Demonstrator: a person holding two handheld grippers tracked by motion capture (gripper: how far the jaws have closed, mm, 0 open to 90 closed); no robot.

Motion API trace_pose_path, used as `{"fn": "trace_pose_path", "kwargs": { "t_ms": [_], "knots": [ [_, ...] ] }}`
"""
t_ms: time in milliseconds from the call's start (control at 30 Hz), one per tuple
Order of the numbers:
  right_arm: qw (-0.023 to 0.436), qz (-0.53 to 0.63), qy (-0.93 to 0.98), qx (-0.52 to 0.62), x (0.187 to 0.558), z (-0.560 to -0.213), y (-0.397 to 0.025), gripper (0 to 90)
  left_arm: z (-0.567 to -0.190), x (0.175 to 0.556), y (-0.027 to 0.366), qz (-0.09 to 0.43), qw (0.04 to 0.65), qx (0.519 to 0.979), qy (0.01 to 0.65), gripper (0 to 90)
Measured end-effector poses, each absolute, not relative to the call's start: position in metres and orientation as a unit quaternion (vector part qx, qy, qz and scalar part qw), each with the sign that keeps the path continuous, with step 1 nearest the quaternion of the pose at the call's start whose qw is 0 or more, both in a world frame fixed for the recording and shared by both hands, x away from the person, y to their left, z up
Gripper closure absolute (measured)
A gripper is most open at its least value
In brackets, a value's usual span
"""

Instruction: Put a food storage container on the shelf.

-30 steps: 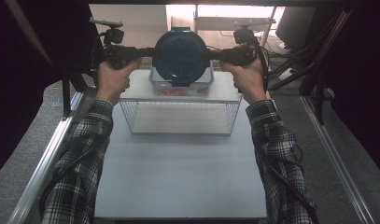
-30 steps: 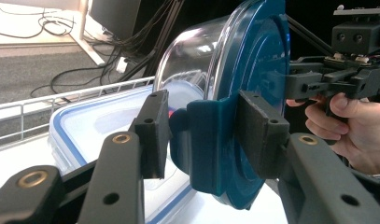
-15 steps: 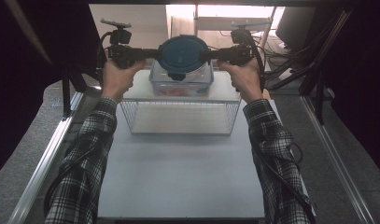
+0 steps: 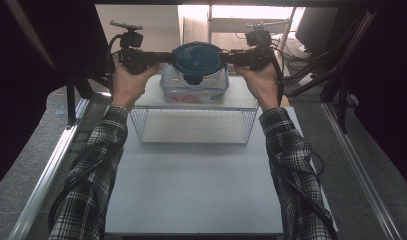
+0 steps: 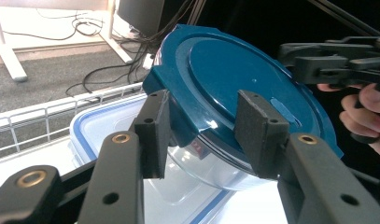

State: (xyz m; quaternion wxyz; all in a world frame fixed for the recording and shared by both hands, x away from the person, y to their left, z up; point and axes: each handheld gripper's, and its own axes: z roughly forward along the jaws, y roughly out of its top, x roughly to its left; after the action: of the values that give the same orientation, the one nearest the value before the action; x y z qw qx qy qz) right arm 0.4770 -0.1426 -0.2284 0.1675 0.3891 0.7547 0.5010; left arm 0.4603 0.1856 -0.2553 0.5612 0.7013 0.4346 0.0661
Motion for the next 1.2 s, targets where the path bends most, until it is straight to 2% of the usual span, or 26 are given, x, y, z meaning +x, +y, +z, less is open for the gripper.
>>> {"fn": "trace_pose_path", "kwargs": {
  "t_ms": [167,233,367,800,867,967,1200],
  "knots": [
    [0.173,0.499,0.766,0.367,0.458,-0.222,-0.146,73.5,-0.256,0.457,0.185,0.068,0.562,0.699,0.437,55.1],
    [0.176,0.492,0.773,0.361,0.452,-0.224,-0.147,78.8,-0.255,0.456,0.186,0.071,0.56,0.7,0.437,54.8],
    [0.165,0.485,0.784,0.35,0.445,-0.234,-0.147,81.5,-0.255,0.453,0.184,0.08,0.557,0.7,0.439,55.0],
    [0.189,0.487,0.769,0.369,0.457,-0.242,-0.142,82.0,-0.252,0.45,0.179,0.12,0.547,0.699,0.444,55.2],
    [0.192,0.484,0.77,0.369,0.455,-0.244,-0.141,81.1,-0.249,0.445,0.179,0.154,0.54,0.703,0.435,54.2],
    [0.187,0.486,0.773,0.362,0.451,-0.248,-0.143,76.8,-0.249,0.438,0.182,0.151,0.555,0.703,0.418,50.5],
    [0.177,0.496,0.778,0.342,0.438,-0.263,-0.145,52.2,-0.264,0.414,0.184,0.147,0.562,0.715,0.388,34.8]
  ]
}}
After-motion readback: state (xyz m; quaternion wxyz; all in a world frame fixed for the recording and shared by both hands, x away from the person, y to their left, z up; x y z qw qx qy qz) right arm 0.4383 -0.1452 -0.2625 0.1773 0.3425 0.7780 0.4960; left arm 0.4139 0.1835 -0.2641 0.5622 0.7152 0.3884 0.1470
